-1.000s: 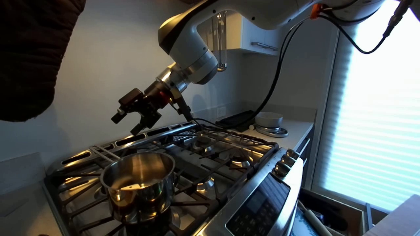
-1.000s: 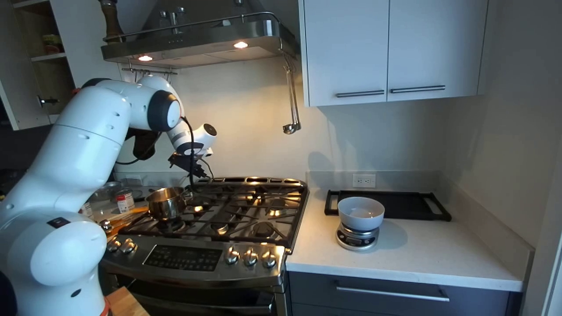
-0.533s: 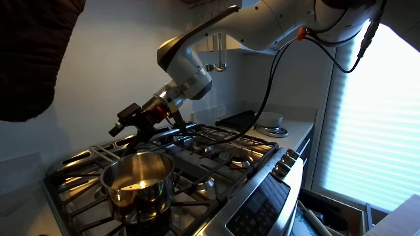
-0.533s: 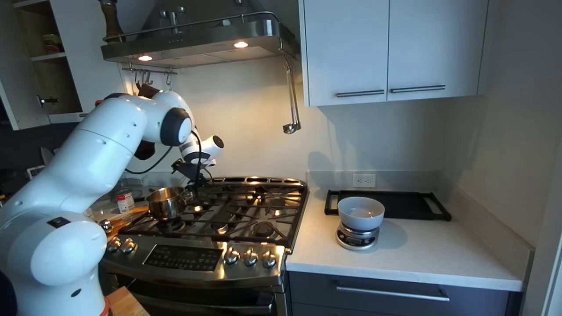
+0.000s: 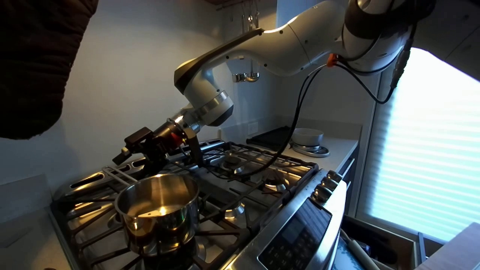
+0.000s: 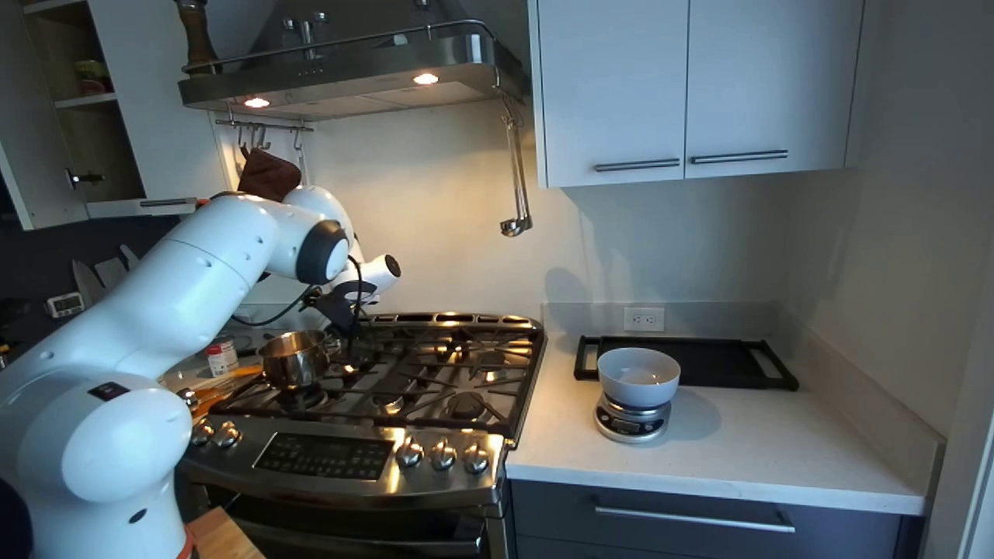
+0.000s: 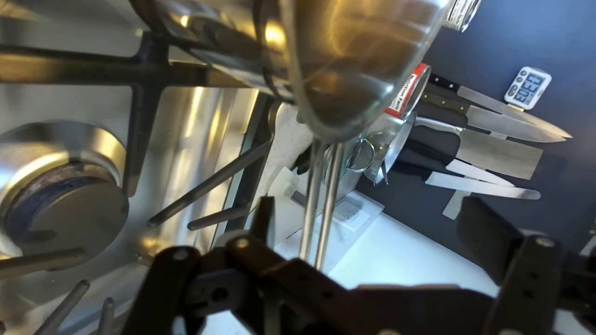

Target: Move the silver pot forward

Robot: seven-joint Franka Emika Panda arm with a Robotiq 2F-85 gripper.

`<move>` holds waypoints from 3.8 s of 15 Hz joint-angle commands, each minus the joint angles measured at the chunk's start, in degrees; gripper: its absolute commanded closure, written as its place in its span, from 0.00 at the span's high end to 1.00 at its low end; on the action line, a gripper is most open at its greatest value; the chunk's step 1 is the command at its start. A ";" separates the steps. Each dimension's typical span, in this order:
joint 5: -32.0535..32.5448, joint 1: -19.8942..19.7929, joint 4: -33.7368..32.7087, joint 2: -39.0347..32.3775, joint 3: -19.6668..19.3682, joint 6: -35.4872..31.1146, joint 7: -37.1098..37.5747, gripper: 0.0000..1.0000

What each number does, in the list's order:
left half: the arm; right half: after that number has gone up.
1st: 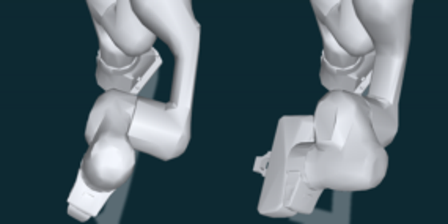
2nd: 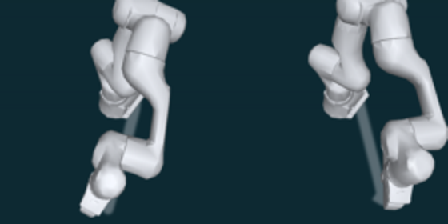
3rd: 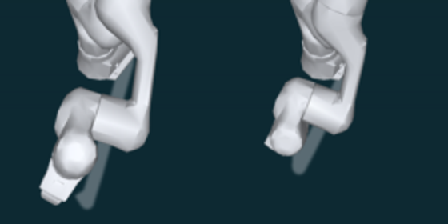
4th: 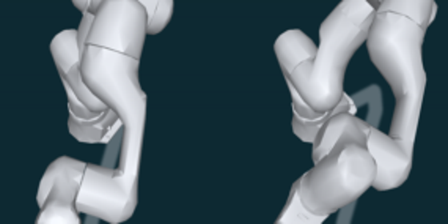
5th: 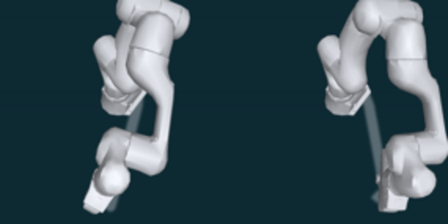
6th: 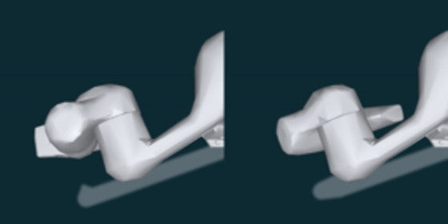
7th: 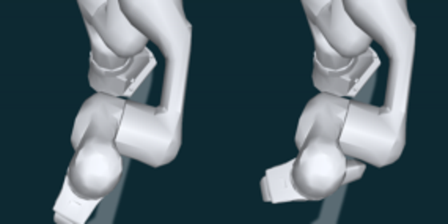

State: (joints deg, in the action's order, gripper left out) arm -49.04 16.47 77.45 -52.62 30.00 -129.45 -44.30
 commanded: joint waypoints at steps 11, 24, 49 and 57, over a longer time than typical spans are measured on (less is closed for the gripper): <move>-0.67 0.74 -13.97 -12.19 2.50 9.06 0.76 0.33; -1.51 -0.77 -12.17 -10.27 2.52 7.97 7.25 0.01; -9.18 -6.60 -6.70 -8.70 4.24 2.23 7.76 0.51; -16.28 -10.78 -1.85 -8.71 7.49 0.54 1.04 0.48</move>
State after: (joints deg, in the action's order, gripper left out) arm -62.26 8.25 71.39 -62.49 35.64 -127.76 -39.54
